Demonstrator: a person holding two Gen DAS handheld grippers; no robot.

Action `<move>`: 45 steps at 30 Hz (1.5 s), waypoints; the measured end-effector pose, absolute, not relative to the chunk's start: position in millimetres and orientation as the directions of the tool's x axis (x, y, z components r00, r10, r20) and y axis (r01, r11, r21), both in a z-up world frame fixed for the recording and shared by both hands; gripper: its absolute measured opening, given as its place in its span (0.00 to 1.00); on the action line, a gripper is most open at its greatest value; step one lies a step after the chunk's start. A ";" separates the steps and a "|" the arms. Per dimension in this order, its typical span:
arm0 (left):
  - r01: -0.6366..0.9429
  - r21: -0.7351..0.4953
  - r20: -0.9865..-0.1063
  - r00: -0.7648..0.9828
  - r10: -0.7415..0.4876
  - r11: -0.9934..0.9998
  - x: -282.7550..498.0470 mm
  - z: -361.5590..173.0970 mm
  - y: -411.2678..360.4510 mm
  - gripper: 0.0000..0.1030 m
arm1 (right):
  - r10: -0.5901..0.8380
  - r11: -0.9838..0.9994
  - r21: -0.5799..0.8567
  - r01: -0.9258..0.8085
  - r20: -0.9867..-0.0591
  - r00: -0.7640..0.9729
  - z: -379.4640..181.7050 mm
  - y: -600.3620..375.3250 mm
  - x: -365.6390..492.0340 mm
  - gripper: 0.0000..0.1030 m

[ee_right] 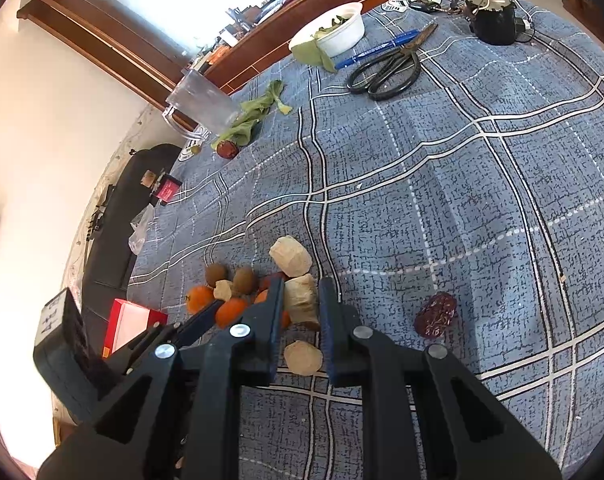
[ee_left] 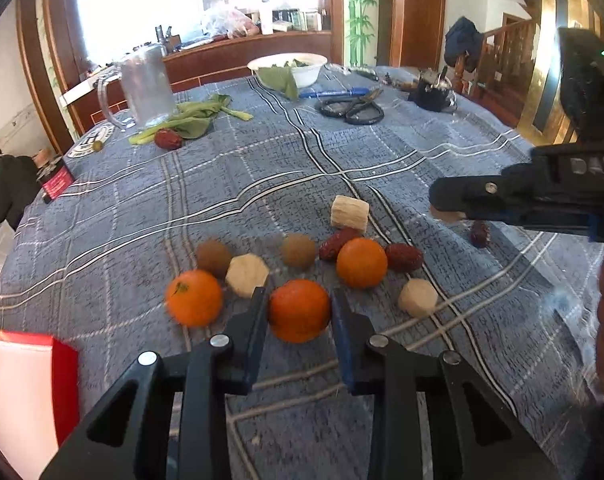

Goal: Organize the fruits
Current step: 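Carry the orange and yam piece to the red tray and release both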

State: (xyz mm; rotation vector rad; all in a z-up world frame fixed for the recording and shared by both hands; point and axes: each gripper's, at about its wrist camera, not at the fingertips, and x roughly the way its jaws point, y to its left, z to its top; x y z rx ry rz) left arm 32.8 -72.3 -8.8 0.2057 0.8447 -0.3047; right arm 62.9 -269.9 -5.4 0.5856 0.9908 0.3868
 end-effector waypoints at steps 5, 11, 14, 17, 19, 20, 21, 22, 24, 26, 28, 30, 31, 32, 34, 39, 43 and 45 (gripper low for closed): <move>0.298 0.047 -0.716 0.675 -0.176 0.953 4.1 11.2 -52.9 0.30 | 0.568 0.776 0.627 -0.069 -0.646 0.510 -1.4 -265.9 59.5 0.18; 0.193 0.055 -0.654 0.749 -0.111 0.980 -50.0 40.9 -4.3 0.29 | 0.584 0.778 0.613 -0.137 -0.626 0.517 5.4 -249.3 53.1 0.19; 0.108 0.067 -0.633 0.773 -0.042 0.992 -76.6 50.6 34.8 0.29 | 0.631 0.747 0.640 -0.182 -0.594 0.499 7.8 -236.7 48.5 0.19; 0.009 0.079 -0.626 0.778 0.043 0.997 -93.5 55.3 75.4 0.29 | 0.653 0.735 0.648 -0.201 -0.595 0.468 9.1 -216.8 43.0 0.19; -0.072 0.089 -0.627 0.771 0.112 0.993 -103.9 54.0 106.5 0.29 | 0.665 0.731 0.647 -0.217 -0.604 0.439 12.0 -198.3 38.1 0.19; -0.105 0.089 -0.633 0.762 0.137 0.991 -107.3 51.9 120.4 0.29 | 0.676 0.725 0.646 -0.237 -0.604 0.423 14.8 -186.2 34.2 0.19; -0.128 0.089 -0.637 0.755 0.156 0.988 -109.6 50.2 129.7 0.29 | 0.686 0.721 0.642 -0.262 -0.605 0.404 18.8 -171.1 29.2 0.19; -0.155 0.089 -0.640 0.748 0.176 0.984 -111.6 48.9 140.9 0.29 | 0.694 0.716 0.637 -0.284 -0.606 0.389 22.8 -157.0 24.9 0.19; -0.195 0.095 -0.649 0.732 0.209 0.976 -120.4 43.5 158.3 0.29 | 0.720 0.693 0.640 -0.333 -0.597 0.354 31.2 -124.0 16.0 0.19; -0.216 0.097 -0.658 0.718 0.226 0.971 -125.4 38.4 167.8 0.29 | 0.745 0.667 0.644 -0.375 -0.588 0.315 36.3 -92.5 7.7 0.19; -0.238 0.103 -0.660 0.710 0.245 0.966 -130.7 33.3 178.2 0.30 | 0.757 0.649 0.635 -0.419 -0.593 0.275 39.2 -57.0 -1.4 0.19; -0.253 0.119 -0.664 0.698 0.266 0.960 -134.7 29.4 187.1 0.30 | 0.763 0.632 0.625 -0.459 -0.604 0.229 38.9 -23.0 -10.7 0.19; -0.259 0.125 -0.668 0.691 0.274 0.958 -135.6 26.4 190.2 0.30 | 0.764 0.624 0.620 -0.475 -0.611 0.207 37.7 -7.9 -15.5 0.19; -0.263 0.122 -0.671 0.688 0.275 0.957 -137.7 24.3 194.9 0.30 | 0.765 0.617 0.619 -0.485 -0.615 0.189 35.9 3.6 -19.7 0.19; -0.270 0.115 -0.680 0.680 0.274 0.956 -140.8 20.2 203.0 0.30 | 0.768 0.600 0.619 -0.507 -0.622 0.150 31.0 26.2 -29.0 0.19; -0.294 0.109 -0.692 0.663 0.285 0.950 -141.7 12.8 213.7 0.30 | 0.745 0.591 0.596 -0.543 -0.661 0.086 13.2 64.5 -44.9 0.19; -0.310 0.119 -0.711 0.637 0.298 0.943 -136.5 5.7 218.8 0.30 | 0.716 0.605 0.554 -0.572 -0.693 0.087 6.5 77.2 -56.4 0.19; -0.315 0.123 -0.720 0.624 0.304 0.941 -136.0 2.8 218.8 0.31 | 0.693 0.616 0.516 -0.595 -0.714 0.098 3.8 82.7 -62.0 0.19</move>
